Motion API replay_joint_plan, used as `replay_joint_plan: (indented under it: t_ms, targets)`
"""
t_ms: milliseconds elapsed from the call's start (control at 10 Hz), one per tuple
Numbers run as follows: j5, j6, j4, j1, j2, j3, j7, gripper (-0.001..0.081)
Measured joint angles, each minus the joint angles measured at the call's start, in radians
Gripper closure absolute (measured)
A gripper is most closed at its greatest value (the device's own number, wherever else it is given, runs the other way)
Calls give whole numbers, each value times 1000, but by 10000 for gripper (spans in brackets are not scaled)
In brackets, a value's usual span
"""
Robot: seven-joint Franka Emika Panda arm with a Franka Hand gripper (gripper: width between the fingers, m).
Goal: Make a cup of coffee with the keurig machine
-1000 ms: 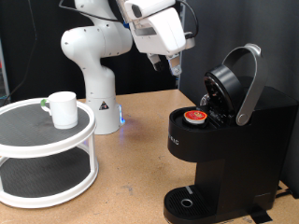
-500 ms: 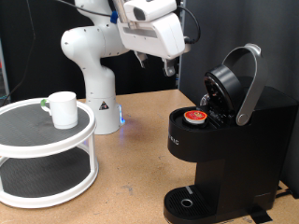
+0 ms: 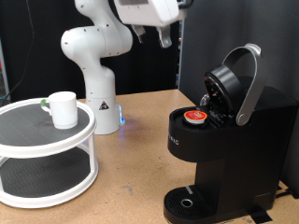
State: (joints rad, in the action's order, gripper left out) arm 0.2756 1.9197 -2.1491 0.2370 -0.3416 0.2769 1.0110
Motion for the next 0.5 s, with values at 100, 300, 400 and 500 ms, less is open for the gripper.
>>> replay_joint_plan:
  t_ms: [100, 300, 400, 500]
  targets:
    - [2, 22, 17, -1, 1, 0, -40, 1]
    - [-2, 46, 37, -2, 13, 0, -96, 1]
    - [0, 37, 49, -1, 26, 1, -86, 1]
    - [2, 23, 64, -1, 42, 3, -75, 1]
